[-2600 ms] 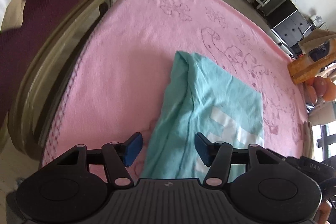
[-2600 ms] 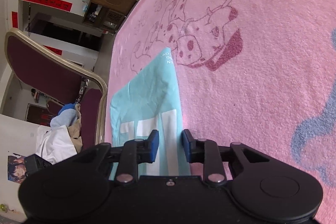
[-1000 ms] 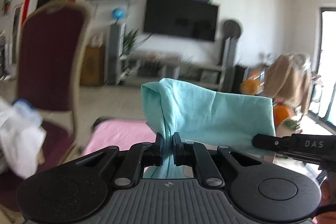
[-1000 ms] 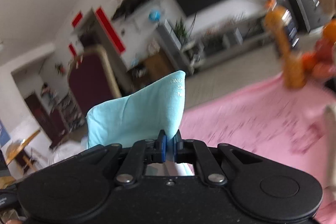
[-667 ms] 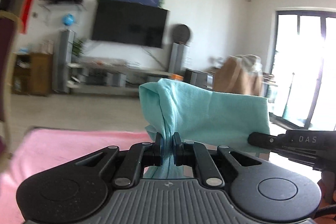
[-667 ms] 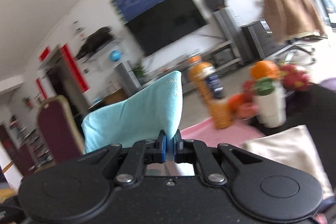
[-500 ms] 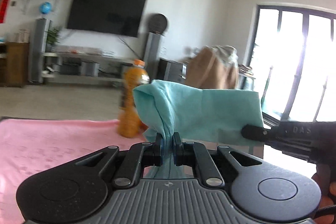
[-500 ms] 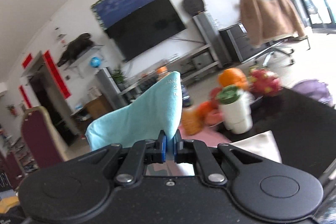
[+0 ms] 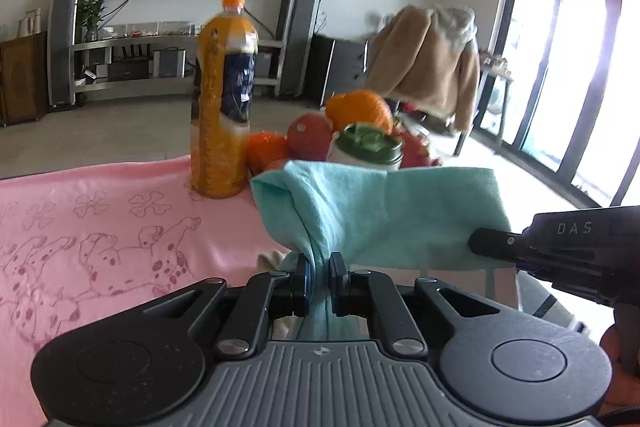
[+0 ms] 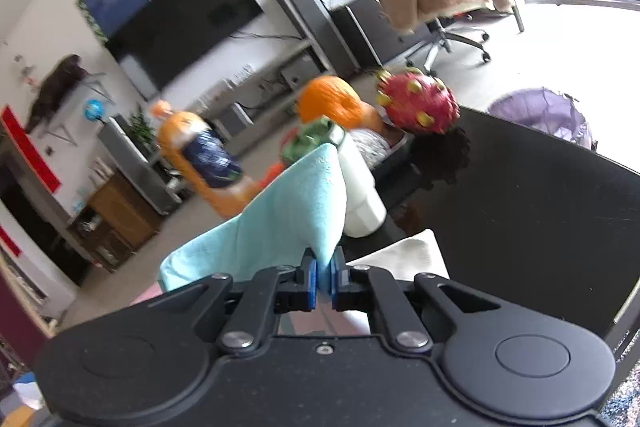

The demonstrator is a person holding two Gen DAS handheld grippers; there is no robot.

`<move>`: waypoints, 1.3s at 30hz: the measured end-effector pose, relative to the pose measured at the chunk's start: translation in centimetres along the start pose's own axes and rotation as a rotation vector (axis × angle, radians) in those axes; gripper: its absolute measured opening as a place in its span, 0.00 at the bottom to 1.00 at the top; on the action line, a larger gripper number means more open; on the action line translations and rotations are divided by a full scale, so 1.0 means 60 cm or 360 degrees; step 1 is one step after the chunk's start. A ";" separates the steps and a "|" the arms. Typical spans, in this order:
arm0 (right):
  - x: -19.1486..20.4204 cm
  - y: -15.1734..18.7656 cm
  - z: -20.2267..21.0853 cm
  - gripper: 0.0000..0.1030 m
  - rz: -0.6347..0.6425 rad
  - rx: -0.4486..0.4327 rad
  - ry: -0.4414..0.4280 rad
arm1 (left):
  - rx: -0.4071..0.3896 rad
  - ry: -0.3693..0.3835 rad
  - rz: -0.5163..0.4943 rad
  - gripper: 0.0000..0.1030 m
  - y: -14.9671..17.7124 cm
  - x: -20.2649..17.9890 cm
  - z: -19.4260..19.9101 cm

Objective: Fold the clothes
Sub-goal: 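Lift the folded shirt with both grippers and carry it onto the beige clothes stack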

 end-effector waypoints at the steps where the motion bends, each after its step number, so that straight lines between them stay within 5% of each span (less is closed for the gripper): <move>1: -0.012 0.003 -0.015 0.11 0.0005 0.0002 0.0039 | 0.0016 -0.0048 -0.0026 0.19 0.002 -0.001 -0.019; 3: -0.038 0.010 -0.044 0.34 0.0003 0.0025 0.0140 | 0.0061 -0.0133 -0.0035 0.20 0.006 0.007 -0.048; 9: -0.056 0.017 -0.007 0.39 -0.0125 0.0040 0.0154 | 0.0249 -0.0089 0.0118 0.29 0.038 0.063 -0.042; 14: -0.052 0.037 0.029 0.35 -0.0265 0.0072 0.0086 | 0.0350 0.0059 0.0062 0.29 0.067 0.048 -0.004; 17: -0.042 0.045 0.038 0.13 -0.0259 0.0094 0.0005 | 0.0350 0.0103 -0.0014 0.31 0.082 0.018 0.010; 21: -0.053 0.050 0.038 0.14 -0.0359 0.0118 -0.0027 | 0.0390 0.0128 -0.0041 0.31 0.098 0.002 0.015; 22: -0.064 0.048 0.042 0.15 -0.0379 0.0107 0.0014 | 0.0395 0.0135 -0.0031 0.31 0.100 0.004 0.019; 24: -0.085 0.047 0.056 0.34 -0.0402 0.0079 0.0093 | 0.0407 0.0149 0.0004 0.33 0.100 0.016 0.024; 27: -0.114 0.062 0.077 0.43 -0.0466 0.0102 0.0100 | 0.0448 0.0175 0.0070 0.35 0.105 0.033 0.029; 35: -0.156 0.109 0.096 0.62 -0.0651 0.0221 0.0044 | 0.0548 0.0183 0.0157 0.37 0.131 0.054 0.043; 39: -0.161 0.114 0.094 0.62 -0.0647 0.0216 0.0101 | 0.0587 0.0182 0.0174 0.37 0.143 0.056 0.052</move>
Point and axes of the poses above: each gripper's, at about its wrist camera, not at the fingertips, and z roughly against the way its jaws point, x to its left, y to its underside, the point moved 7 cm from there along -z, roughly the way its jaws point, and after that the axes turned 10 degrees about -y, right-handed, at the moved point
